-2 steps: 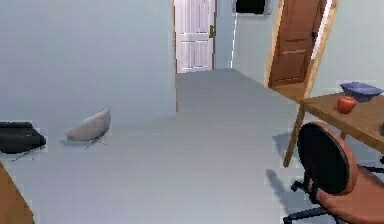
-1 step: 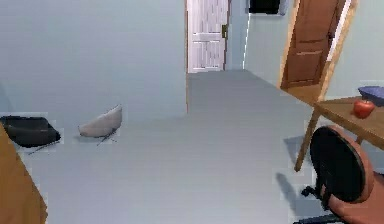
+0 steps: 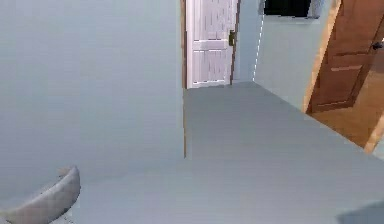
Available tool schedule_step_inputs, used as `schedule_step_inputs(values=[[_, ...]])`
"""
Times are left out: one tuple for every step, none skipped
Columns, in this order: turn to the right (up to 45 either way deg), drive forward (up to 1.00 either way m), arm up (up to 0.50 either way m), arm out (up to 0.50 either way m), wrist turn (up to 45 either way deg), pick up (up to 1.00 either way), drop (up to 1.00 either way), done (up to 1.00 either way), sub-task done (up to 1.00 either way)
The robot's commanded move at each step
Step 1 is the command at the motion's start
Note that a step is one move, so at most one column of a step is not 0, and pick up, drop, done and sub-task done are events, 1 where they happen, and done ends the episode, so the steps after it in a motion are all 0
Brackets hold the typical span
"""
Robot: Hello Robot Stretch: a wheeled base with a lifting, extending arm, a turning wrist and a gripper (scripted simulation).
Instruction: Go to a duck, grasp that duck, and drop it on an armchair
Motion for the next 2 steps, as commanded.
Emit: schedule_step_inputs(values=[[0.0,0.05,0.00,0.00,0.0,0.00,0.00,0.00,0.00],[36.0,0.00,0.00,0.00,0.0,0.00,0.00,0.00,0.00]])
